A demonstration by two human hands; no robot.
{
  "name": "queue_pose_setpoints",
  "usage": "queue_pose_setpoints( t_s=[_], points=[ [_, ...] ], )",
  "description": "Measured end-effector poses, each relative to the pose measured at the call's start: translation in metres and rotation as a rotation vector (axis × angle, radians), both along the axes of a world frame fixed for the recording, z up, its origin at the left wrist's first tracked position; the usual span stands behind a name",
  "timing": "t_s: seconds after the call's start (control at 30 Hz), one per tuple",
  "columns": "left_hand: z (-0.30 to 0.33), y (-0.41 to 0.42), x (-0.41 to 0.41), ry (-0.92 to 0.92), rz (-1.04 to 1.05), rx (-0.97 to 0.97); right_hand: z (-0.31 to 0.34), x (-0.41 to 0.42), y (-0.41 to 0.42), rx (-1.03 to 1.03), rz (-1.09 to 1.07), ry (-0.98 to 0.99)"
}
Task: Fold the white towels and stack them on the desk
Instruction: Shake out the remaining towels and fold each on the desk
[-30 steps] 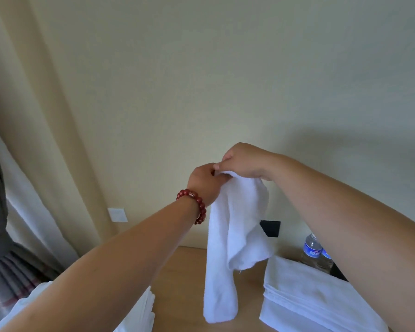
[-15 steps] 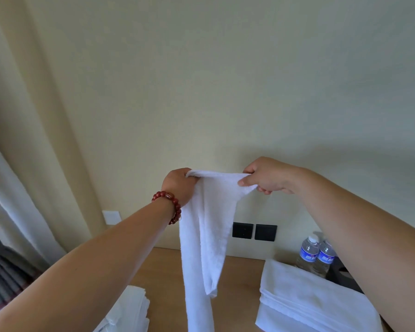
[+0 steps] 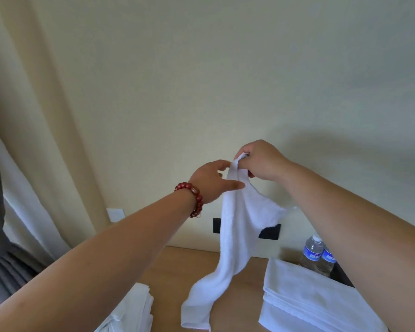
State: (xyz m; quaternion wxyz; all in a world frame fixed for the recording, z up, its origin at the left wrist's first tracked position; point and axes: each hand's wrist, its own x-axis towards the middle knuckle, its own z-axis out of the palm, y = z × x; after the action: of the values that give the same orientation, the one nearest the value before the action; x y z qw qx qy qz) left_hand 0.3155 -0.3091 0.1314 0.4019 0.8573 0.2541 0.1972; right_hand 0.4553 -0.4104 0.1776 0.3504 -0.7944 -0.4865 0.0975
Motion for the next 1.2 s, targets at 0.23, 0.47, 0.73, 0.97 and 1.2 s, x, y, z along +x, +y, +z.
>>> queue_pose_setpoints(
  t_s=[0.23, 0.47, 0.73, 0.97, 1.2],
  points=[
    [0.018, -0.011, 0.016, -0.037, 0.038, 0.076, 0.002, 0.003, 0.003, 0.023, -0.026, -0.025],
    [0.025, -0.010, 0.021, -0.092, 0.123, 0.088, -0.011, 0.003, -0.003, 0.276, -0.027, 0.350],
    [0.050, 0.006, 0.026, -0.178, 0.440, -0.019, -0.043, -0.007, -0.001, 0.165, -0.085, 0.293],
    [0.062, 0.008, 0.022, -0.267, 0.476, -0.007, -0.061, -0.016, 0.006, 0.024, -0.113, 0.056],
    [0.082, 0.034, 0.003, -0.376, 0.537, -0.004, -0.098, -0.015, 0.003, -0.122, -0.057, 0.132]
  ],
)
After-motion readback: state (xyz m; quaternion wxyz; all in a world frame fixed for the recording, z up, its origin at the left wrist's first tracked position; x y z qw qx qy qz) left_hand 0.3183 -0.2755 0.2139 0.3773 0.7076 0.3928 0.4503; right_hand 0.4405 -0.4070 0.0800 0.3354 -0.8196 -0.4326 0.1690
